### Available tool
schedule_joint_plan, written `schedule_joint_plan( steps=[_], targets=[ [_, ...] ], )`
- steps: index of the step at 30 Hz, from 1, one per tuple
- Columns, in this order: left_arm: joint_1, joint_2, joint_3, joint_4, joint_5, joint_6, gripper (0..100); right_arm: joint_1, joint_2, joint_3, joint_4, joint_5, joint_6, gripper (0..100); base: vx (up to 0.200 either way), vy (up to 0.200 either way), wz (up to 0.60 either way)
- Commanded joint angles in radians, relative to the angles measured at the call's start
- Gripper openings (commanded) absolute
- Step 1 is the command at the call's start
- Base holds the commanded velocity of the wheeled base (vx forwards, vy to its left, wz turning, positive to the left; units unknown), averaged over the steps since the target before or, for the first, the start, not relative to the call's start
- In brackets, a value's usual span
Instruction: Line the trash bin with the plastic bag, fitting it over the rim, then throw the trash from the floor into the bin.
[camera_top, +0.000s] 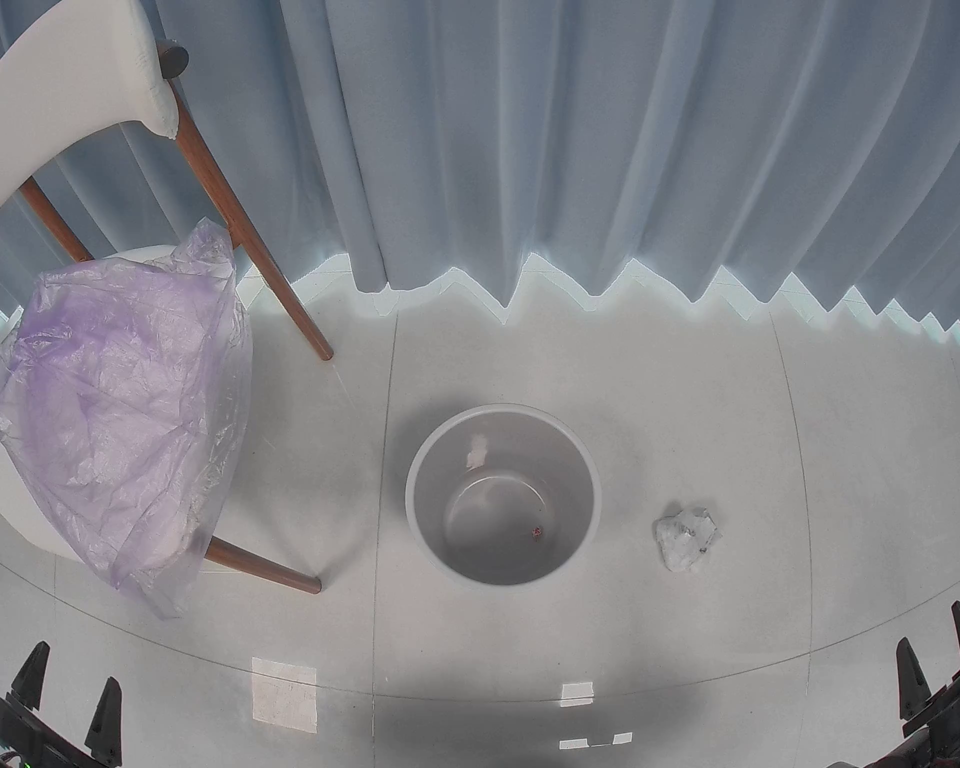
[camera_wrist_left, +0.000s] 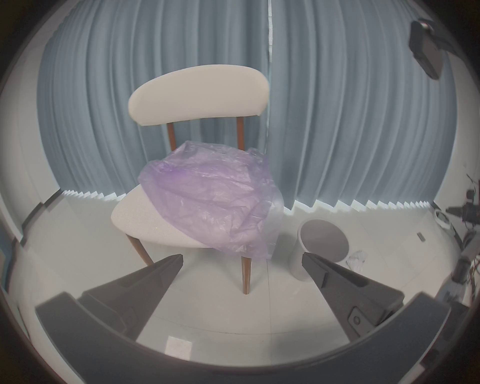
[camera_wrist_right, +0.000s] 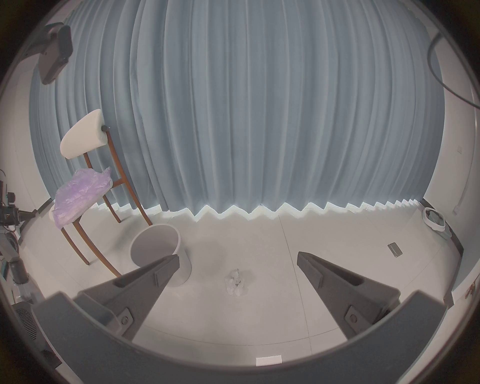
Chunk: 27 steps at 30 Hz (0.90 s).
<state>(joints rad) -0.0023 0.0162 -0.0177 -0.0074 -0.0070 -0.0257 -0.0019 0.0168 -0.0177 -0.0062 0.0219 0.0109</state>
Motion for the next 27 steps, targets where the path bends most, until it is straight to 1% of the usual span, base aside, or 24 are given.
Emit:
schedule_joint_plan(
  steps=[1,2,3,4,5,6,7,8,9,10,11,13,14,15,18,20,22,23,25,26,27],
  targets=[
    [0.002,-0.016,-0.004,-0.065,0.027,0.027,100,0.0,-0.017,0.018,-0.001,0.001,0.0,100,0.0,0.0,0.0],
    [-0.005,-0.004,-0.028,-0.174,-0.002,0.084,100,0.0,-0.017,0.018,-0.001,0.0,0.001,100,0.0,0.0,0.0],
    [-0.004,0.044,-0.033,-0.282,-0.071,0.136,100,0.0,-0.017,0.018,-0.001,0.0,0.001,100,0.0,0.0,0.0],
    [0.008,0.093,-0.044,-0.31,-0.133,0.152,100,0.0,-0.017,0.018,0.0,0.0,0.001,100,0.0,0.0,0.0],
    [0.015,0.113,-0.051,-0.312,-0.153,0.155,100,0.0,-0.017,0.018,0.0,0.0,0.001,100,0.0,0.0,0.0],
    [0.041,0.171,-0.11,-0.31,-0.205,0.159,100,0.0,-0.017,0.018,-0.001,0.001,0.001,100,0.0,0.0,0.0],
    [0.048,0.2,-0.134,-0.307,-0.217,0.161,100,0.0,-0.017,0.018,0.0,0.001,0.001,100,0.0,0.0,0.0],
    [0.061,0.289,-0.179,-0.296,-0.226,0.161,100,0.0,-0.017,0.018,-0.001,0.001,0.001,100,0.0,0.0,0.0],
    [0.062,0.36,-0.219,-0.295,-0.225,0.161,100,0.0,-0.017,0.018,-0.001,0.0,0.001,100,0.0,0.0,0.0],
    [0.062,0.389,-0.237,-0.295,-0.223,0.162,100,0.002,-0.017,0.018,0.0,0.001,0.001,100,0.0,0.0,0.0],
    [0.062,0.473,-0.295,-0.29,-0.22,0.171,100,0.0,-0.017,0.018,-0.001,0.001,0.001,100,0.0,0.0,0.0],
    [0.062,0.568,-0.355,-0.29,-0.217,0.187,100,0.002,-0.017,0.018,-0.001,0.0,0.001,100,0.0,0.0,0.0],
    [0.062,0.568,-0.355,-0.29,-0.217,0.187,100,0.002,-0.017,0.018,-0.001,0.0,0.001,100,0.0,0.0,0.0],
    [0.058,0.67,-0.436,-0.29,-0.217,0.241,100,0.002,-0.017,0.018,-0.001,0.001,0.001,100,0.0,0.0,0.0],
    [0.047,0.8,-0.532,-0.29,-0.228,0.328,100,0.0,-0.017,0.018,0.0,0.0,0.001,100,0.0,0.0,0.0],
    [0.018,0.866,-0.571,-0.29,-0.229,0.357,100,0.002,-0.017,0.018,-0.001,0.001,0.001,100,0.0,0.0,0.0],
    [-0.054,0.929,-0.594,-0.29,-0.229,0.363,100,0.002,-0.017,0.018,-0.001,0.0,0.001,100,0.0,0.0,0.0],
    [-0.054,0.929,-0.594,-0.29,-0.229,0.363,100,0.002,-0.017,0.018,-0.001,0.0,0.001,100,0.0,0.0,0.0],
    [-0.211,1.004,-0.62,-0.289,-0.226,0.363,100,0.002,-0.017,0.018,-0.001,0.0,0.003,100,0.0,0.0,0.0],
    [-0.252,1.027,-0.625,-0.289,-0.226,0.363,100,0.0,-0.017,0.018,-0.001,0.0,0.001,100,0.0,0.0,0.0],
    [-0.26,1.03,-0.625,-0.289,-0.226,0.363,100,0.002,-0.017,0.018,-0.001,0.0,0.003,100,0.0,0.0,0.0]
  ],
)
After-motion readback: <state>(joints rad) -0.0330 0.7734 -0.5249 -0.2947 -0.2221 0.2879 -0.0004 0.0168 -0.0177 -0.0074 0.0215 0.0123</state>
